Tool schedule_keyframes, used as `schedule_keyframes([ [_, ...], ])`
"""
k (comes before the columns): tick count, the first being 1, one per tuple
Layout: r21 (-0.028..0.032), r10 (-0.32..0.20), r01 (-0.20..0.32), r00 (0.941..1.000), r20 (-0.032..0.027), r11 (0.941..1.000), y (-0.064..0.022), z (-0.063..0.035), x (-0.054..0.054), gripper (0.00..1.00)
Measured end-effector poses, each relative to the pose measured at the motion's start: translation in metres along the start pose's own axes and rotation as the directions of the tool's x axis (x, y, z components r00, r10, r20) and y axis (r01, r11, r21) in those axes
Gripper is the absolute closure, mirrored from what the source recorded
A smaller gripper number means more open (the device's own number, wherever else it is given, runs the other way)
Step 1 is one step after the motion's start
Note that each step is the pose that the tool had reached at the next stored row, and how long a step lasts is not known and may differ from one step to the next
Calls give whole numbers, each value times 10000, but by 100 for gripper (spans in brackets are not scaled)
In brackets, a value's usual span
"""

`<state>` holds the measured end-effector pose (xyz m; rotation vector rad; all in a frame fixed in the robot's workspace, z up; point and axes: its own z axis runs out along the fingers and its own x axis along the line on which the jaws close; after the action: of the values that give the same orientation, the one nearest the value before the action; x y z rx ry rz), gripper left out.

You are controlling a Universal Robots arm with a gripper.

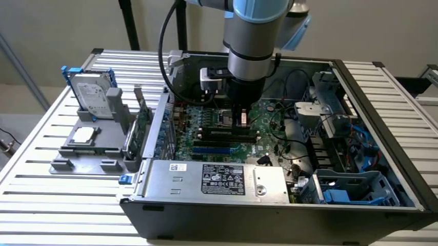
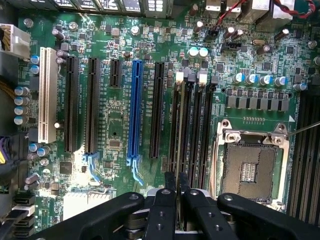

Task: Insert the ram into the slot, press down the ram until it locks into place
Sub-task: 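Insert the ram into the slot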

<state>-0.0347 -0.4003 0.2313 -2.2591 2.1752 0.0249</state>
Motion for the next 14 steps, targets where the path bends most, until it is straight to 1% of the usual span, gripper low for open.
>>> schedule_keyframes([
  [8,2,136,-136,9999,1,9999,0,10,0,87],
  [14,2,145,-145,9999,-3,9999,-1,23,0,87],
])
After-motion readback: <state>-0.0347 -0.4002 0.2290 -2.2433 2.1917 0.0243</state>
